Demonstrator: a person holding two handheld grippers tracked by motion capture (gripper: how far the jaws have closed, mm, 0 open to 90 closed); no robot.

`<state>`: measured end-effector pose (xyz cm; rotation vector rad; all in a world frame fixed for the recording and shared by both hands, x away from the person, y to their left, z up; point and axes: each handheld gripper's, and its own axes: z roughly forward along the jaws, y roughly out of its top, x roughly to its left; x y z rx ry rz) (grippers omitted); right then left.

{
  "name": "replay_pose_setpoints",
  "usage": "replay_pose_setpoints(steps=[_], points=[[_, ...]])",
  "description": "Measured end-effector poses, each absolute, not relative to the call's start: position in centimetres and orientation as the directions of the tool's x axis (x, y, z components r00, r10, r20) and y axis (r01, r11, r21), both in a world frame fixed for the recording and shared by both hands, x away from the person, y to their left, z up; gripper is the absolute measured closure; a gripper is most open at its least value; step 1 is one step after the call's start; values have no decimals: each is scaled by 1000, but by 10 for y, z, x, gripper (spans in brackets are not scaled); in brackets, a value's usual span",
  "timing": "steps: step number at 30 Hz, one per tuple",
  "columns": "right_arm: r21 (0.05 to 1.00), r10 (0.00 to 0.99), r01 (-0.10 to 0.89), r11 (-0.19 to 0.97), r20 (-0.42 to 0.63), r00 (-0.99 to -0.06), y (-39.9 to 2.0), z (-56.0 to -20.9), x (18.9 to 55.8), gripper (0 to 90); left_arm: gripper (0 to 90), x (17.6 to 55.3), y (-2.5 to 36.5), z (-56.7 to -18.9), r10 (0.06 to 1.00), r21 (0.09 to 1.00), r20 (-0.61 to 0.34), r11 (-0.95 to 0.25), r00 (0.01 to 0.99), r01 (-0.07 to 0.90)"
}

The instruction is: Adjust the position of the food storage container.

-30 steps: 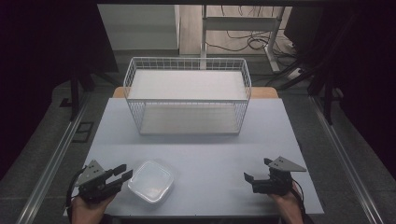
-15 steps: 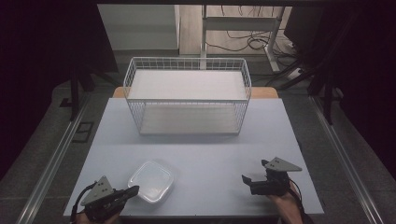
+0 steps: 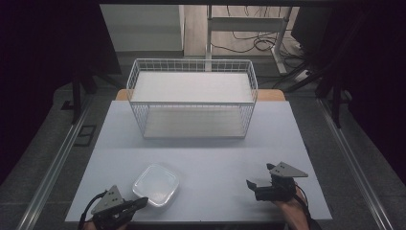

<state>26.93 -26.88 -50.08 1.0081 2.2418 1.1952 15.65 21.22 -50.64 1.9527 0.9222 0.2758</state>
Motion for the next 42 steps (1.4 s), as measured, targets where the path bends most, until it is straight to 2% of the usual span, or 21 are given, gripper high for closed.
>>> replay_pose_setpoints(steps=[12, 26, 29, 30, 32, 33, 34, 37, 42], points=[[832, 731, 385, 400, -36, -682, -260, -502, 267, 15, 900, 180, 197, -510, 688, 836, -191, -261, 700, 484], [803, 720, 408, 434, -38, -693, -252, -508, 270, 6, 900, 221, 185, -512, 681, 837, -213, -243, 701, 490], [793, 718, 423, 438, -25, -696, -250, -511, 271, 0, 900, 223, 196, -509, 698, 853, -251, -167, 670, 494], [793, 720, 424, 437, -26, -694, -250, -511, 271, 0, 900, 223, 211, -503, 733, 874, -249, -111, 632, 473], [792, 723, 428, 435, -25, -690, -249, -511, 271, 0, 899, 223, 218, -502, 750, 878, -248, -92, 613, 469], [790, 725, 436, 431, -15, -688, -247, -512, 272, 0, 899, 229, 236, -503, 810, 876, -229, -71, 540, 477], [790, 725, 436, 431, -15, -688, -247, -512, 272, 0, 898, 229, 236, -503, 810, 876, -229, -71, 540, 477], [793, 734, 469, 387, 43, -678, -242, -510, 276, 0, 898, 245, 254, -517, 846, 837, -270, -31, 460, 547], [785, 718, 485, 385, 75, -692, -238, -508, 280, 0, 895, 262, 248, -526, 843, 798, -262, -85, 470, 597]])
